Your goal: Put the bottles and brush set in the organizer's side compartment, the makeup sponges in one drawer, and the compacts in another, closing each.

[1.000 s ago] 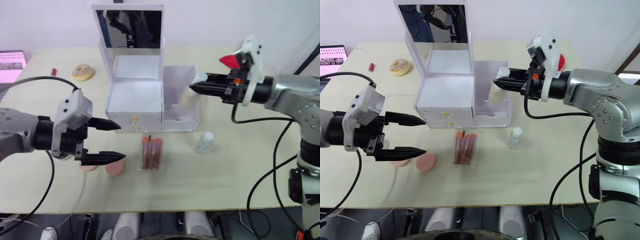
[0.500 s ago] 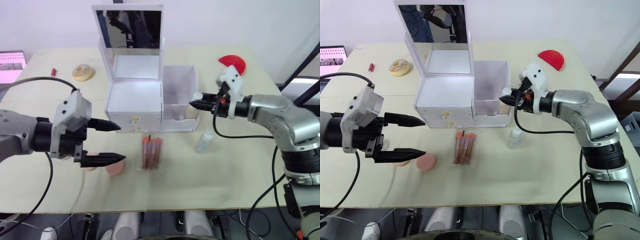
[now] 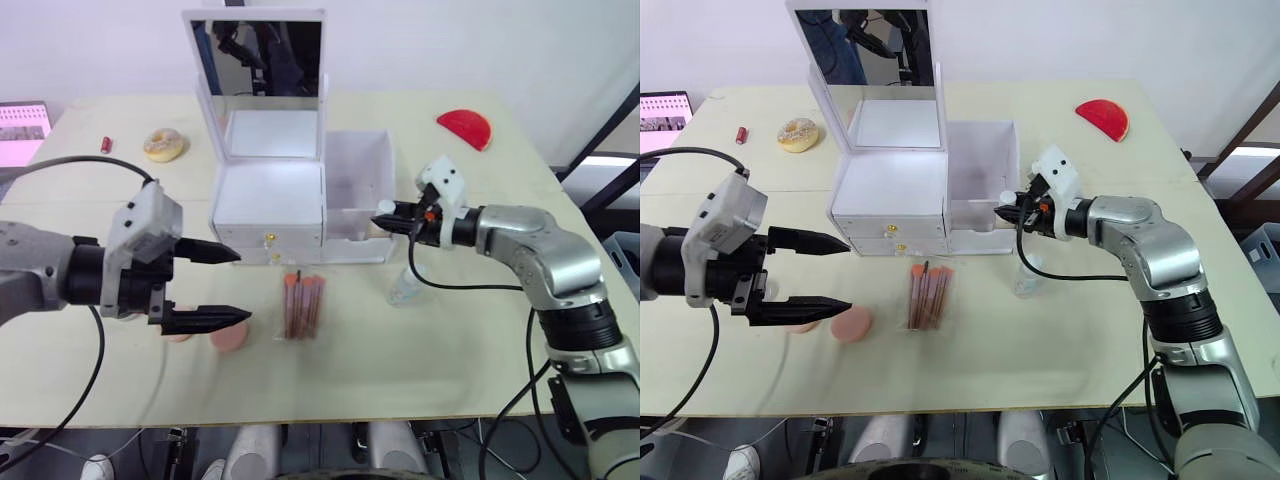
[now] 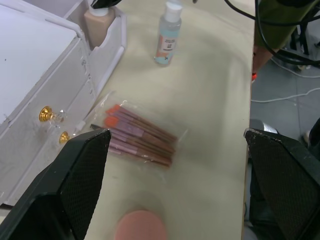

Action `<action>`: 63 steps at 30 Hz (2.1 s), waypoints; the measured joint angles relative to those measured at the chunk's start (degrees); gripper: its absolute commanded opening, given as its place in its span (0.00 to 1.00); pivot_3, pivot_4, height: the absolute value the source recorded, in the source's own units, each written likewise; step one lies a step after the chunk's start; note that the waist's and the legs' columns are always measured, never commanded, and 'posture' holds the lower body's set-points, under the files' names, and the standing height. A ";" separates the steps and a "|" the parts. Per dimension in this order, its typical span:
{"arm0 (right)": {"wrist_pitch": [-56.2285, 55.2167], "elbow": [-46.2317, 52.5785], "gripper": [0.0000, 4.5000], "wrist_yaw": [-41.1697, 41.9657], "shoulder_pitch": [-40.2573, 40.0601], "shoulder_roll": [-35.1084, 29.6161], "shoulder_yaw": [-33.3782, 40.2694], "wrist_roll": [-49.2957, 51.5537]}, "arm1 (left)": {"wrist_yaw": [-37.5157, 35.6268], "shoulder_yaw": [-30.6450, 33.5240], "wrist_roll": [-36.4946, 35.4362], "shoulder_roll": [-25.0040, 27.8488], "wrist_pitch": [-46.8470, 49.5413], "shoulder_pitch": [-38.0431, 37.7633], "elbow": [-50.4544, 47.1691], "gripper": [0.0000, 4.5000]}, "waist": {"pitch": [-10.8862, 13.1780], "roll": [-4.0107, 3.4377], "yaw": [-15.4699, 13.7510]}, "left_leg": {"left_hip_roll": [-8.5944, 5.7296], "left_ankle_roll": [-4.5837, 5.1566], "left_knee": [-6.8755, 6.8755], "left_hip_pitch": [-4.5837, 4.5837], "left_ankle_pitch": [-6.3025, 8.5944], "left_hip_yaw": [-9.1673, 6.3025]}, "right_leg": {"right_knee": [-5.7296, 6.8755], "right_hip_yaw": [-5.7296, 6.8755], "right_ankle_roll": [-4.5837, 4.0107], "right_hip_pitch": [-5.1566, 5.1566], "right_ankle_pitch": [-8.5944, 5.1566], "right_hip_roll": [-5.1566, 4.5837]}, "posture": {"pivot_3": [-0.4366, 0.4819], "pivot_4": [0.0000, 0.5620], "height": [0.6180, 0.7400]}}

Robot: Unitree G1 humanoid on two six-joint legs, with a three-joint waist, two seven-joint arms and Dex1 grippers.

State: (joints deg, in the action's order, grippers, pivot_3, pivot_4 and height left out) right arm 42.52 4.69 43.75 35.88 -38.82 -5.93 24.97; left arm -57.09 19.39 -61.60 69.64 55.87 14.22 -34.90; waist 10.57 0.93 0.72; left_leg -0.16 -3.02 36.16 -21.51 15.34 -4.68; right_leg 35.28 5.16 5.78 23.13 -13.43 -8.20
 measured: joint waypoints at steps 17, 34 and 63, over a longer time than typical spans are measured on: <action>6.32 5.02 0.99 1.70 1.41 -4.31 12.24 7.41 | 0.57 0.82 -0.38 -0.42 0.01 -0.94 0.41 1.00 | 0.03 -0.05 -0.08 | 0.05 -0.01 -0.08 -0.01 -0.01 -0.04 | -0.05 -0.71 -0.02 0.06 0.02 0.53 | 0.48 0.27 1.00; -2.24 5.18 0.99 14.35 -41.08 -17.41 42.26 5.96 | -8.92 25.35 32.56 -7.22 -24.75 -38.66 40.94 1.00 | 0.01 -0.01 -0.04 | 0.24 0.11 0.08 0.06 0.10 0.26 | -0.19 -0.81 -0.22 0.12 -0.19 0.53 | 0.48 0.27 1.00; -1.19 9.09 0.99 11.35 -39.75 -14.45 39.77 9.81 | -11.69 17.91 33.47 -8.92 -33.40 -24.72 37.85 1.00 | -0.10 0.09 -0.96 | 0.53 0.08 0.00 0.05 0.09 0.53 | -0.22 -0.81 -0.44 0.16 -0.01 0.66 | 0.48 0.27 1.00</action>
State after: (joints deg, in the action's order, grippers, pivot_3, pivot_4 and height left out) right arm 41.33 13.78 55.11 -3.88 -53.27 33.83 34.78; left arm -68.77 37.30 -28.13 60.73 22.47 -10.50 2.95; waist 10.47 1.02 -0.23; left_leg 0.37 -2.94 36.15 -21.46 15.43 -4.15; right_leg 35.06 4.34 5.35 23.29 -13.44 -7.54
